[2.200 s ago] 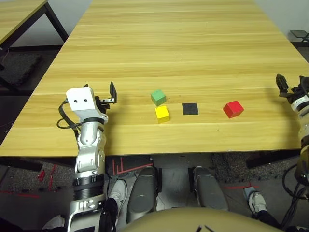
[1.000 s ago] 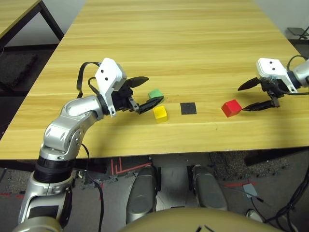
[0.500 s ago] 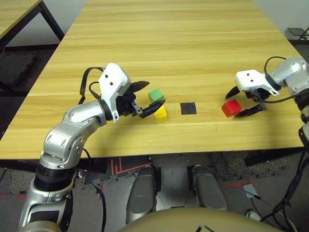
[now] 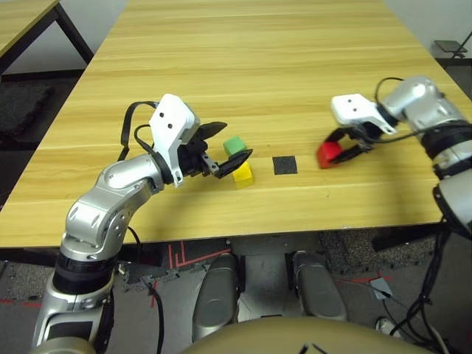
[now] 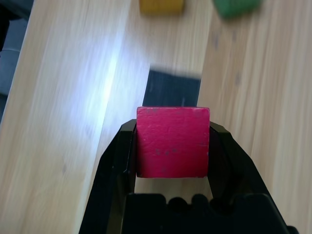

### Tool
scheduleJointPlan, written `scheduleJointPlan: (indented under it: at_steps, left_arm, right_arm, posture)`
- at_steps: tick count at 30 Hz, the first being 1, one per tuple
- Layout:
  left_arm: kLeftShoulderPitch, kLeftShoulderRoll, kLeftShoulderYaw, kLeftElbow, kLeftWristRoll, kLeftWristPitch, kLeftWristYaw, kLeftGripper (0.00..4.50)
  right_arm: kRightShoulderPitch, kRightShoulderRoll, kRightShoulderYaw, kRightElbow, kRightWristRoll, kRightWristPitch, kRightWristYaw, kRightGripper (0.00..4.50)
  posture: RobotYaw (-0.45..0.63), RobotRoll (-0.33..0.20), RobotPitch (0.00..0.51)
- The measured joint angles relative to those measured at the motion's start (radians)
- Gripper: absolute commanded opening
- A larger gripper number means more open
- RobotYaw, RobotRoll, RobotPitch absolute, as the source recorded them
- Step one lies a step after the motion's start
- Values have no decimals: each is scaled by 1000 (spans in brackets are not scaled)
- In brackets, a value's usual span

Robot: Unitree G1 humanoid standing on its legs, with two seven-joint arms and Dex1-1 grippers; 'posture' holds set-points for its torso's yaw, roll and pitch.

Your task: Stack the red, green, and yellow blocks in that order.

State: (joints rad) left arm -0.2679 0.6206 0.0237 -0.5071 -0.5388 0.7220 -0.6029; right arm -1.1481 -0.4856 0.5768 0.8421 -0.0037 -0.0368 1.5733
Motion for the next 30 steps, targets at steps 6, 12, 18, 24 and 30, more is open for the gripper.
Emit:
scheduleJointPlan:
  at_steps: [6,12,18,24,30]
  left_arm:
    - [-34,-4,-23,8,19,0,4,4500]
    - [-36,-12,-27,8,22,5,18,4500]
    - [-36,-12,-25,10,32,8,30,4500]
    - [-42,-11,-24,26,36,8,33,4500]
    - [-51,-10,-19,35,41,11,33,4500]
  right_arm:
    - [36,38,0,-97,-86,126,-56,2047]
    - [46,45,1,-98,-152,130,-82,2047]
    - [60,52,-5,-97,-178,130,-87,2047]
    - [66,64,-21,-100,-179,143,-84,2047]
    - [82,64,-35,-130,-181,165,-77,2047]
  posture:
    - [536,-224,104]
    - [550,-228,110]
    - [552,-224,121]
    - [553,-221,125]
    - [550,-211,134]
